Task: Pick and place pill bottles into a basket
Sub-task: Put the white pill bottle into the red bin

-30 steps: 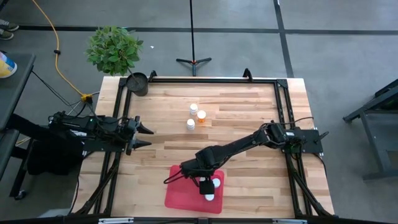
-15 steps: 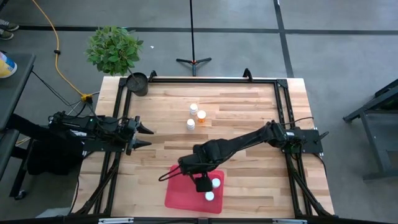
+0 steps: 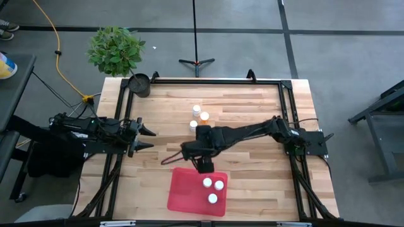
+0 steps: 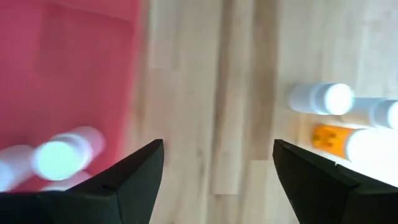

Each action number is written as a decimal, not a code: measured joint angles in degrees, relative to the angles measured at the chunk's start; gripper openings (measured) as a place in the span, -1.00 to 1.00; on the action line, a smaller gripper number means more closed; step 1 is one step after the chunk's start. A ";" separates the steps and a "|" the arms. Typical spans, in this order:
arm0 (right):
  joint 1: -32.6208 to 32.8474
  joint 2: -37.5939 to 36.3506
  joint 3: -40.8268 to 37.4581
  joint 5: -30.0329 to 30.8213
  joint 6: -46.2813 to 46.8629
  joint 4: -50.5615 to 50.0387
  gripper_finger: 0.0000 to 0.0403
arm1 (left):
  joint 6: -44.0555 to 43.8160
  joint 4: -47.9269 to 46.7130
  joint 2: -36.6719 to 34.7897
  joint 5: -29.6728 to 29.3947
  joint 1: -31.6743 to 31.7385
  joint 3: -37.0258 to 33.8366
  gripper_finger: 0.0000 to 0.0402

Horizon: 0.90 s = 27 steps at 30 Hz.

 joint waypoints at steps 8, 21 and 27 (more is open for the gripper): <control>-8.20 0.00 -0.02 -0.61 -4.90 -2.43 0.44 | 1.38 0.34 0.00 0.00 0.00 0.00 0.49; -26.88 0.00 -0.06 -15.28 -18.50 -0.30 0.45 | 9.84 6.64 0.02 -10.26 0.00 -0.02 0.49; -35.97 0.00 -0.09 -21.44 -24.60 0.18 0.45 | 17.52 13.96 0.00 -19.50 0.00 -0.02 0.49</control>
